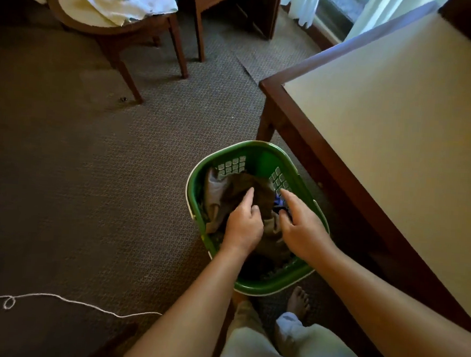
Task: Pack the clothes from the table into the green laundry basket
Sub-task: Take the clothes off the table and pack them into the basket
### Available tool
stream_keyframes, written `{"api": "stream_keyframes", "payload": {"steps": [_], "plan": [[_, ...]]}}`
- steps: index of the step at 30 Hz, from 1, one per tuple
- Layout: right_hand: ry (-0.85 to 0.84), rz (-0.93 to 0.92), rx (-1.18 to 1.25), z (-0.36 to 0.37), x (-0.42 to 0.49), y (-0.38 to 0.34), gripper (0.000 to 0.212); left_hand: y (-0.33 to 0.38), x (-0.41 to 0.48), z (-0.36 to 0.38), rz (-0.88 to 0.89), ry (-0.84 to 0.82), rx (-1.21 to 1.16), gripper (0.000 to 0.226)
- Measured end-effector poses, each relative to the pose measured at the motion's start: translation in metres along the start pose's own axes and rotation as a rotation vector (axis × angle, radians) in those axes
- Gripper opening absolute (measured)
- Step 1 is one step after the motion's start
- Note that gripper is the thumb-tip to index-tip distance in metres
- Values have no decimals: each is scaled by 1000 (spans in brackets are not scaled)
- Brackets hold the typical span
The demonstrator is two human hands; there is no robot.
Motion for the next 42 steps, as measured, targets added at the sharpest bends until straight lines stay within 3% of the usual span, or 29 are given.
{"api": "stream_keyframes", "payload": {"steps": [8, 14, 19, 29, 35, 42], "plan": [[371, -69, -41, -113, -75, 8, 57, 136, -54, 64, 448, -268, 91, 51], [746, 93, 22, -208, -136, 64, 53, 221, -91, 163, 729, -415, 286, 51], [941, 153, 61, -268, -194, 121, 52, 277, -130, 258, 905, -479, 433, 48], [1160, 325, 121, -362, -304, 262, 51, 337, -204, 429, 986, -587, 611, 53], [1094, 404, 137, -414, -334, 343, 55, 351, -221, 511, 877, -677, 643, 55], [1023, 409, 110, -489, -318, 425, 59, 387, -221, 583, 841, -630, 680, 52]]}}
Point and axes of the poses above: each hand's wrist, its own x-axis towards the middle knuckle, its own z-axis out of the palm, y = z × x, the point moved 7 cm from there along x, towards the middle knuckle, and after that the axes turned 4 degrees about -z, right-handed, at the moved point
